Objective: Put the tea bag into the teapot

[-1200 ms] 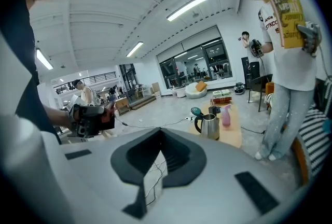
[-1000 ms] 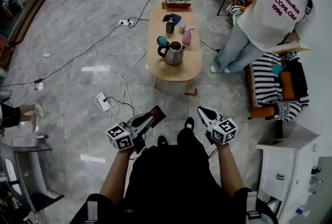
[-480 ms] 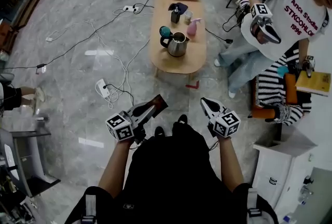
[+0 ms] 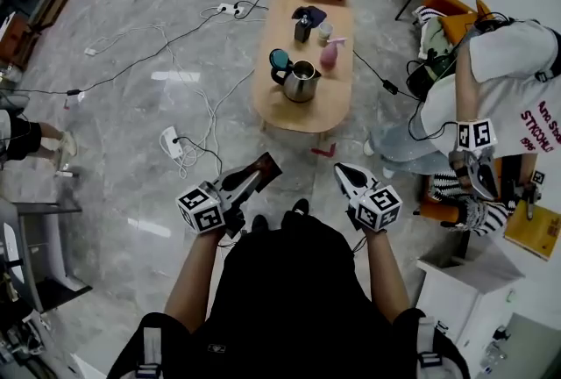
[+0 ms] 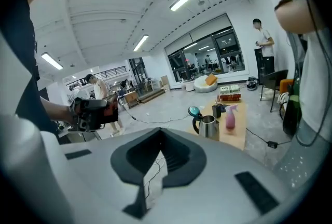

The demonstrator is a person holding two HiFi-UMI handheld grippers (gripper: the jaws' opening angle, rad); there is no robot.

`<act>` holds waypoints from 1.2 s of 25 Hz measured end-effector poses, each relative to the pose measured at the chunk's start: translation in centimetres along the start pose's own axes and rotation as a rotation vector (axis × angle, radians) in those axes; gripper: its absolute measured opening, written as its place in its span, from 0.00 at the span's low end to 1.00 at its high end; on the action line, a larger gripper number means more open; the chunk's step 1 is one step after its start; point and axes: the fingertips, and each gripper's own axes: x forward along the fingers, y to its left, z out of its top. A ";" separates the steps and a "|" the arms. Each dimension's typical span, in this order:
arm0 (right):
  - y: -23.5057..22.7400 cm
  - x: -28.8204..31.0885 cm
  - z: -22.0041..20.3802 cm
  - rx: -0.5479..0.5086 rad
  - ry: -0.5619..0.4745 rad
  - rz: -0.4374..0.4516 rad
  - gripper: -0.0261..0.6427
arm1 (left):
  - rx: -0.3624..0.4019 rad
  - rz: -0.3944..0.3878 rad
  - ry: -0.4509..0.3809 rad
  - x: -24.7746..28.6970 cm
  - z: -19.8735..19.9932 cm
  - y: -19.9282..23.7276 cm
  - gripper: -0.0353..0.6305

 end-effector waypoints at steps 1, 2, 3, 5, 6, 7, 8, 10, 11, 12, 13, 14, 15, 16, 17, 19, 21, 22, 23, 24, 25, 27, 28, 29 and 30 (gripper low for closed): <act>-0.4 0.1 0.2 -0.003 0.003 0.007 0.05 | 0.001 0.006 -0.003 0.4 0.1 0.0 0.10; -0.8 0.2 0.4 -0.007 0.006 0.014 0.05 | 0.001 0.012 -0.005 0.8 0.2 0.0 0.10; -1.1 0.3 0.6 -0.011 0.009 0.023 0.05 | 0.002 0.018 -0.006 1.2 0.3 0.0 0.10; -1.7 0.5 0.7 -0.019 0.012 0.041 0.05 | 0.006 0.031 -0.009 1.9 0.3 0.1 0.10; -2.0 0.6 0.7 -0.022 0.014 0.050 0.05 | 0.007 0.037 -0.013 2.3 0.3 0.1 0.10; -2.2 0.5 0.5 -0.024 0.016 0.059 0.05 | 0.008 0.042 -0.018 2.7 0.2 0.0 0.10; -2.3 0.4 0.3 -0.025 0.019 0.068 0.05 | 0.008 0.047 -0.021 3.0 0.1 -0.1 0.10; -2.5 0.3 0.1 -0.028 0.024 0.081 0.05 | 0.007 0.055 -0.024 3.6 -0.2 -0.2 0.10; -2.7 0.3 0.0 -0.029 0.027 0.083 0.05 | 0.006 0.057 -0.023 3.9 -0.3 -0.3 0.10; -2.9 0.2 0.0 -0.028 0.028 0.083 0.05 | 0.003 0.058 -0.021 4.1 -0.5 -0.3 0.10; -3.1 0.1 -0.2 -0.023 0.030 0.080 0.05 | 0.002 0.058 -0.015 4.4 -0.6 -0.4 0.10; -3.3 0.0 -0.5 -0.016 0.035 0.076 0.05 | 0.002 0.057 -0.008 4.7 -0.8 -0.4 0.10; -3.5 -0.1 -0.8 -0.009 0.041 0.071 0.05 | 0.001 0.056 -0.002 4.9 -0.9 -0.5 0.10; -3.8 -0.2 -1.1 -0.005 0.050 0.063 0.05 | -0.001 0.054 0.003 5.1 -0.8 -0.4 0.10; -4.2 -0.2 -1.3 -0.002 0.058 0.053 0.05 | -0.003 0.053 0.005 5.4 -0.7 -0.4 0.10; -4.9 -0.1 -1.4 0.004 0.064 0.037 0.05 | -0.007 0.049 0.011 5.9 -0.4 0.1 0.10; -5.5 0.2 -1.3 0.012 0.061 0.027 0.05 | -0.011 0.044 0.019 6.5 -0.1 1.0 0.10; -5.7 0.4 -1.2 0.015 0.059 0.022 0.05 | -0.015 0.040 0.024 6.7 0.0 1.6 0.10; -5.8 0.6 -1.2 0.017 0.058 0.015 0.05 | -0.017 0.034 0.028 7.0 0.1 2.2 0.10; -6.0 0.8 -1.2 0.020 0.057 0.008 0.05 | -0.019 0.027 0.032 7.3 0.2 2.7 0.10; -6.2 1.1 -1.2 0.025 0.057 0.000 0.05 | -0.020 0.018 0.037 7.7 0.4 3.2 0.10; -6.8 1.8 -0.9 0.037 0.062 -0.019 0.05 | -0.025 0.002 0.051 8.6 0.9 4.3 0.10; -7.2 2.3 -0.4 0.041 0.065 -0.027 0.05 | -0.028 -0.005 0.059 9.1 1.4 4.9 0.10; -7.6 2.9 0.2 0.042 0.067 -0.032 0.05 | -0.030 -0.011 0.068 9.6 2.0 5.6 0.10; -7.9 3.6 0.8 0.038 0.070 -0.036 0.05 | -0.031 -0.017 0.076 10.1 2.6 6.3 0.10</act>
